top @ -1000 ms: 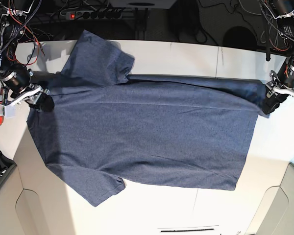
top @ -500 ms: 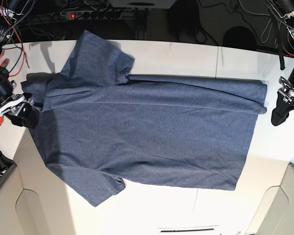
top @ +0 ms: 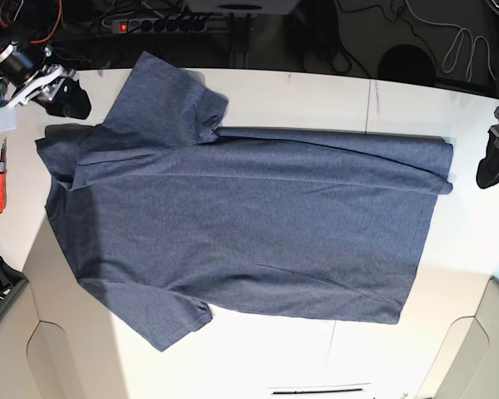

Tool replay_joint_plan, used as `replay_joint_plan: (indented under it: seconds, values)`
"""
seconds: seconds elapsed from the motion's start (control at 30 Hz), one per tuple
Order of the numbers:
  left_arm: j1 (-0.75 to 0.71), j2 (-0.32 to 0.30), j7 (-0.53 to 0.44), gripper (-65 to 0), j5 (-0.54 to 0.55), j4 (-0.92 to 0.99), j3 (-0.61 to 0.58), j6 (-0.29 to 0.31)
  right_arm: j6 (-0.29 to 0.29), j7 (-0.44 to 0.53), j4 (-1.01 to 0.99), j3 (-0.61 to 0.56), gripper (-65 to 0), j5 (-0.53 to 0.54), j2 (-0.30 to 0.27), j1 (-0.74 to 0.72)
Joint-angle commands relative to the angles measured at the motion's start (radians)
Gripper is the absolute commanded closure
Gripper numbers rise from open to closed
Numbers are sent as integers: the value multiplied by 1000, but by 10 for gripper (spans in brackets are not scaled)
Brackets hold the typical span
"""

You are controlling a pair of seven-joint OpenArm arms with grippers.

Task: Layout the t-shirt on the table in an organized manner, then fold the t-shirt properly
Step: 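Lower the folded edge and open both grippers, then move the right gripper to the shirt's sleeve corner and grasp it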

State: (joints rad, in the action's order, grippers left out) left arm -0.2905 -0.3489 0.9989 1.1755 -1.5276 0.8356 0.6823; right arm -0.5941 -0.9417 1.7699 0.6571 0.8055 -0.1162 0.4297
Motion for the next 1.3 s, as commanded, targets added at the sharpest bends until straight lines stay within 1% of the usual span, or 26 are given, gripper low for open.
replay_joint_plan:
  seconds: [0.0,0.13,0.3,0.37,0.5,0.6,0.63,0.67,0.73,0.8,0.87,1.0,1.1,1.2,1.23,1.27]
  values:
    - [5,-15,-8,-226,34,-18,4,16,4,22,-11,4,-278,16,-5,-3]
    - [5,-8,-7,-226,38,-18,4,16,6,24,-149,3,-280,32,3,-47]
    - [4,1,-6,-226,37,-18,4,16,6,25,-294,-15,-284,24,3,-131]
    - [5,1,-7,-226,38,-18,3,16,6,25,-328,-60,-284,16,3,-146]
    - [5,0,-7,-226,37,-18,3,16,7,25,-362,-187,-284,15,3,-146]
    - [4,0,-7,-226,36,-18,3,16,8,25,-365,-245,-281,-6,3,-142]
    - [4,0,-6,-226,36,-18,3,16,12,24,-364,-251,-253,-5,3,-138]
    - [4,0,-6,-226,35,-18,3,16,14,19,-364,-252,-191,-4,3,-136]
    - [4,0,-6,-226,33,-18,3,16,14,-1,-362,-249,0,13,3,-136]
    - [4,0,-6,-226,33,-18,3,16,14,-21,-348,-244,0,71,3,-136]
    - [5,0,-6,-226,34,-18,3,16,13,-20,-312,-242,0,101,3,-145]
    - [5,0,-6,-226,37,-18,3,16,13,-20,-244,-245,0,88,3,-238]
    - [5,0,-6,-226,40,-18,3,16,13,-2,-247,-268,0,28,3,-352]
    - [5,0,-7,-226,40,-18,3,16,14,74,-257,-333,0,-68,3,-452]
    - [5,0,-7,-226,40,-18,3,16,14,84,-262,-363,0,-101,3,-480]
    - [5,0,-7,-226,40,-18,3,16,14,85,-268,-394,-65,-130,3,-509]
